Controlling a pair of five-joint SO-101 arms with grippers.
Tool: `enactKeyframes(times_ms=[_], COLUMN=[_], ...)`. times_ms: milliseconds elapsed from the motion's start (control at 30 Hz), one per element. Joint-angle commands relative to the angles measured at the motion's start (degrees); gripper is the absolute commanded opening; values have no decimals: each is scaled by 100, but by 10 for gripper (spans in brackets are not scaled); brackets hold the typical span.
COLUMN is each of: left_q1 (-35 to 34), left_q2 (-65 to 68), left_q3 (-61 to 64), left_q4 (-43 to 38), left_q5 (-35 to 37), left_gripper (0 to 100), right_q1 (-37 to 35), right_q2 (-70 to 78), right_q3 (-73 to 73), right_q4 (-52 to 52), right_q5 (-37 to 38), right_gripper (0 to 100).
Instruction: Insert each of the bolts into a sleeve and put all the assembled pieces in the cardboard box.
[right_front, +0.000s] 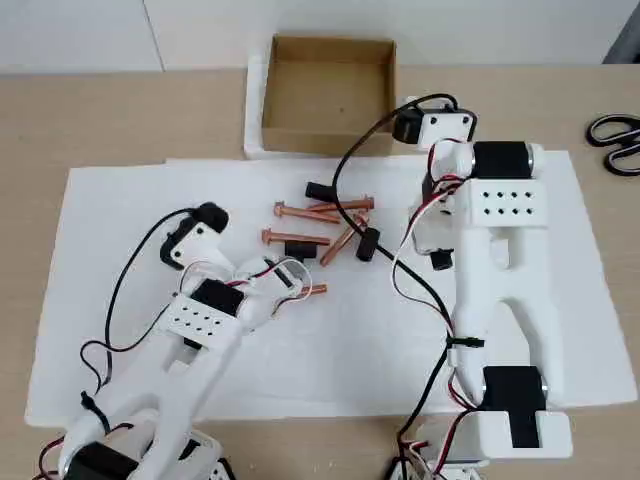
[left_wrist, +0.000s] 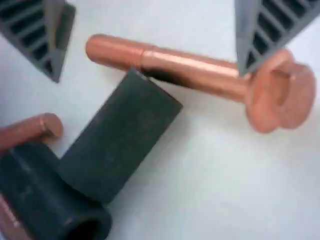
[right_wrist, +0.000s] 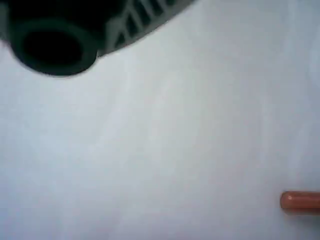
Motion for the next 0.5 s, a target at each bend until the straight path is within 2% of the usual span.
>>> enactKeyframes(times_ms=[0,167,333,467], left_q1=[-18,-18,0,-18], left_q2=[-70,-79,-70,-18], left_q3=[-40,-66,-699,-796], left_q4=[211,607,1565,1609], left_q5=[88,70,62,62], left_gripper=[218,217,217,217], right_q1=[22,22,13,13], right_q2=[-303,-303,-303,-303], right_q3=[-290,-290,-290,-290], right_q4=[75,75,75,75], right_q5=[-9,-9,-9,-9], right_gripper=[3,3,3,3])
